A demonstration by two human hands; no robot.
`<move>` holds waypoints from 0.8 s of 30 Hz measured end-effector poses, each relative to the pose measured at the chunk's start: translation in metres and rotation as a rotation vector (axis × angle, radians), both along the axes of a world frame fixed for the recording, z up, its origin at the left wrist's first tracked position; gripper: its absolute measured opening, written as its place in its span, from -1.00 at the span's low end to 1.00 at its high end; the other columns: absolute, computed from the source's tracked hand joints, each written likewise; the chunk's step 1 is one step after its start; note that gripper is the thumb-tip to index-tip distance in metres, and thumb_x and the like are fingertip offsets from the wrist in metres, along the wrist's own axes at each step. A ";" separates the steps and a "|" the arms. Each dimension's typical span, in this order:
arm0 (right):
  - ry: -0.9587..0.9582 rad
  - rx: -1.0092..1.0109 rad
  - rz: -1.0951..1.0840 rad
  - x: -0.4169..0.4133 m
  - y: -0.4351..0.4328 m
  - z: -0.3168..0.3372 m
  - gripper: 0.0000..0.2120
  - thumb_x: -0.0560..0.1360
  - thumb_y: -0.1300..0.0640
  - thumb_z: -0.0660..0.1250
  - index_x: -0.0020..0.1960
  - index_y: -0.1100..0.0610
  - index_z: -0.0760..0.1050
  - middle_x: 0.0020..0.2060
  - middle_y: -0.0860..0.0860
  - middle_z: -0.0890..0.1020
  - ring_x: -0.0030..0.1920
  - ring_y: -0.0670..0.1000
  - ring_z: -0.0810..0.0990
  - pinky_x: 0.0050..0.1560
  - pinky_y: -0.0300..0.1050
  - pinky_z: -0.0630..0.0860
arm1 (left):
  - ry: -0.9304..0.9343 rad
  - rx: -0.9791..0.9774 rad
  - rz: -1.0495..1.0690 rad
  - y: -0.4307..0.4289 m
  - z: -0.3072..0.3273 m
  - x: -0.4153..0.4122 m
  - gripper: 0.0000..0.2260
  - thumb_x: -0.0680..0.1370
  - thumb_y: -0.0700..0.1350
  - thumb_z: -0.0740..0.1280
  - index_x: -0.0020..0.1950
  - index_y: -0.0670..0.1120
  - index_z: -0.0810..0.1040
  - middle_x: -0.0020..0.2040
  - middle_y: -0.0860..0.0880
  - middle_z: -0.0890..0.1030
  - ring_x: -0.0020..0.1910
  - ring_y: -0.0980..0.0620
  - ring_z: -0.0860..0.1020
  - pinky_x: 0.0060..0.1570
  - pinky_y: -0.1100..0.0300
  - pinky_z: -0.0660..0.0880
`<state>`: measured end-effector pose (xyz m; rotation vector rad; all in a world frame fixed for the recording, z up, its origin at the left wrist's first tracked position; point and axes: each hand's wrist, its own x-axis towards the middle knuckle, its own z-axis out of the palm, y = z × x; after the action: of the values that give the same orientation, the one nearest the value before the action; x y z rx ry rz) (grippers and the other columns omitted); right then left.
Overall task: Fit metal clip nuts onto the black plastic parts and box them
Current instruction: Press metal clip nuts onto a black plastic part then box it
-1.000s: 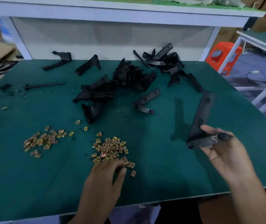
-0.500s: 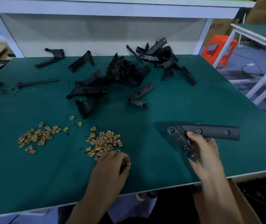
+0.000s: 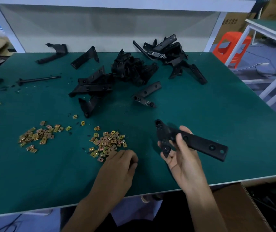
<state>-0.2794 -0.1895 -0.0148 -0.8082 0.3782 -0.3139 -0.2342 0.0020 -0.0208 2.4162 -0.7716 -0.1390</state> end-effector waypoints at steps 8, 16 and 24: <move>-0.064 0.234 0.000 0.004 0.012 -0.013 -0.63 0.44 0.28 0.36 0.23 0.15 0.64 0.09 0.09 0.72 0.05 -0.01 0.71 -0.01 -0.18 0.65 | 0.541 -0.586 0.094 -0.016 0.017 -0.005 -0.75 0.66 -0.11 0.28 0.01 0.26 0.60 -0.10 0.25 0.63 -0.14 0.30 0.55 -0.13 0.40 0.48; -0.055 0.281 0.115 -0.001 0.017 -0.020 -0.81 0.52 0.11 0.36 -0.01 0.08 0.76 -0.07 0.00 0.75 -0.10 -0.10 0.72 -0.12 -0.25 0.62 | 0.771 -0.871 0.227 -0.026 0.020 -0.008 -0.78 0.58 -0.21 0.38 0.01 0.11 0.72 -0.16 0.05 0.70 -0.18 0.14 0.61 -0.08 0.29 0.57; 0.030 0.172 0.193 0.000 0.019 -0.021 -0.76 0.47 0.18 0.32 -0.01 0.15 0.75 -0.05 0.12 0.74 -0.04 0.02 0.73 -0.05 -0.13 0.66 | 0.942 -1.035 0.360 -0.038 0.022 -0.006 -0.83 0.52 -0.23 0.44 -0.09 0.03 0.75 -0.11 -0.05 0.73 -0.16 0.10 0.66 -0.22 0.28 0.56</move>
<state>-0.2791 -0.1704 -0.0361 -0.6748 0.3473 -0.0877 -0.2405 -0.0358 0.0011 1.2217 0.0750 -0.5276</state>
